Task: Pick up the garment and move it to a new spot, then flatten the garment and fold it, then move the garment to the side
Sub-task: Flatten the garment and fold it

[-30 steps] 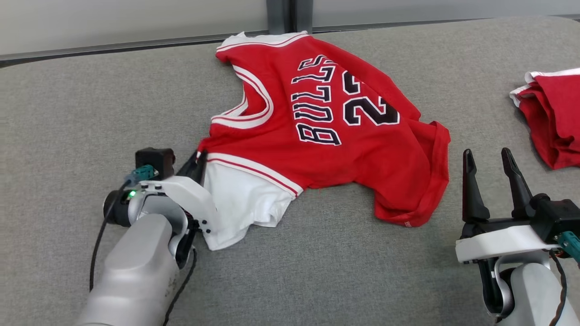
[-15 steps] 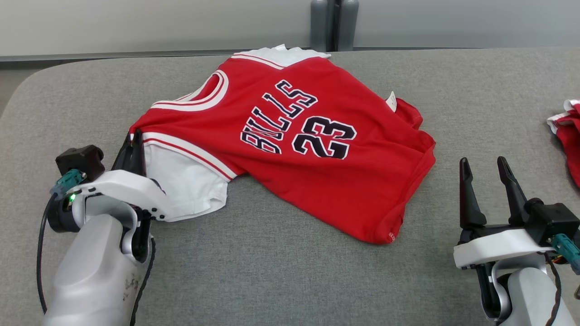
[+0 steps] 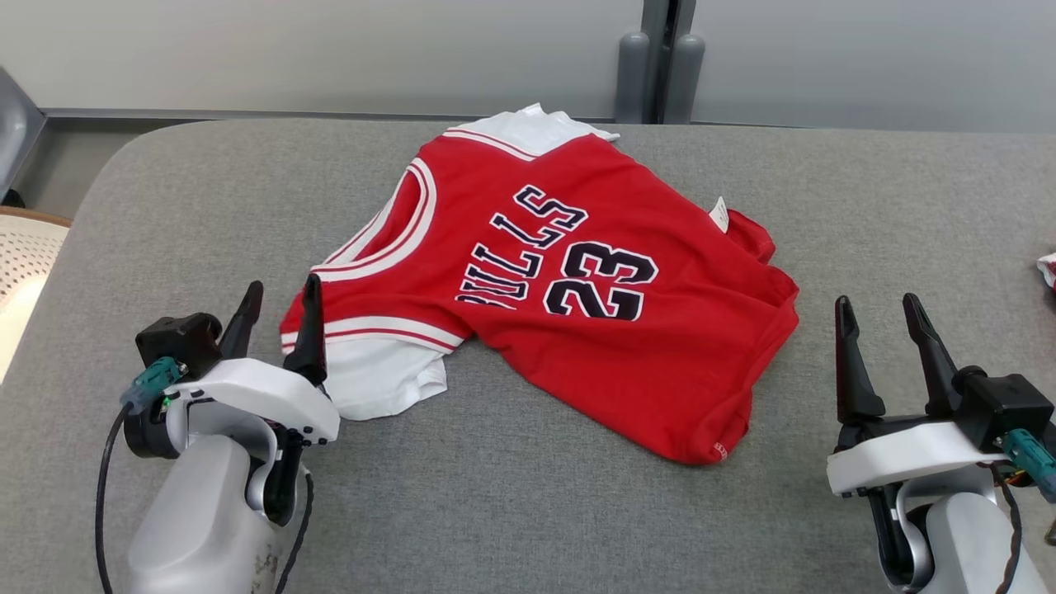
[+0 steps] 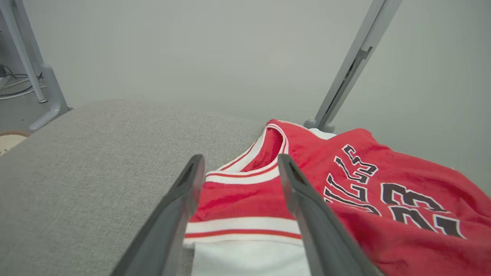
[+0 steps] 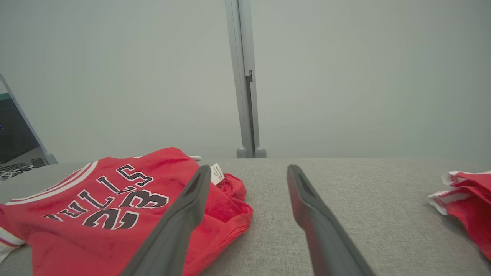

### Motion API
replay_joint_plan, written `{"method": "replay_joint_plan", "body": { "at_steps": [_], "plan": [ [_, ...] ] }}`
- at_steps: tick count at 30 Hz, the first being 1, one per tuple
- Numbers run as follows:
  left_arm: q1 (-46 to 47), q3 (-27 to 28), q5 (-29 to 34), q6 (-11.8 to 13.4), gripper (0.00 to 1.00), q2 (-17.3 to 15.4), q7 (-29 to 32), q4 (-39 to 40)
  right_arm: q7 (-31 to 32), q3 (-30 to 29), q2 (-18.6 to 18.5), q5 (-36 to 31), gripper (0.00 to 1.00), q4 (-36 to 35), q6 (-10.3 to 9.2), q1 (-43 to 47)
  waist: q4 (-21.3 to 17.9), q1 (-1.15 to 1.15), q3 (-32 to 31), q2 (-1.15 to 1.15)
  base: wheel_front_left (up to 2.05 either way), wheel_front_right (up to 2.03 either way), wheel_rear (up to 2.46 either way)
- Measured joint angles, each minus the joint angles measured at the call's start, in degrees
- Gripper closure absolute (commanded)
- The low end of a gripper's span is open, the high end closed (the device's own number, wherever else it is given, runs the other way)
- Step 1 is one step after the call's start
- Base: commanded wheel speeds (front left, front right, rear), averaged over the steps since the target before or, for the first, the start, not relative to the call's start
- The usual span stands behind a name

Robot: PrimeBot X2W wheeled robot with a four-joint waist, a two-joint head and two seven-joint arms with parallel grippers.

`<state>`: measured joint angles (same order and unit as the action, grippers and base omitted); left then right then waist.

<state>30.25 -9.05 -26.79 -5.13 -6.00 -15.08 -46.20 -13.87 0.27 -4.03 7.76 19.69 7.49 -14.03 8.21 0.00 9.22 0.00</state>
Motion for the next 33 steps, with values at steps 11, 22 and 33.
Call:
{"method": "replay_joint_plan", "body": {
  "at_steps": [11,22,33],
  "plan": [
    [-13.81,5.88,2.20,-1.63,0.00,3.07,-0.01,19.56,-0.33,0.75,0.30,1.46,0.00,0.32,0.00,2.47,2.91,0.00,-2.37,0.00,0.00,0.00,0.00],
    [-17.03,2.04,-0.15,-1.37,0.00,3.18,-0.01,22.79,3.04,-2.20,-1.74,-0.76,0.00,2.88,0.01,-4.98,6.93,0.00,0.23,0.00,0.00,0.00,0.00],
    [-15.61,-2.18,-2.61,-0.37,0.00,3.23,-0.01,22.98,16.96,-12.80,-3.91,-2.44,0.00,15.38,0.00,-17.03,11.89,0.00,5.49,0.00,0.00,0.00,0.00]
  ]
}}
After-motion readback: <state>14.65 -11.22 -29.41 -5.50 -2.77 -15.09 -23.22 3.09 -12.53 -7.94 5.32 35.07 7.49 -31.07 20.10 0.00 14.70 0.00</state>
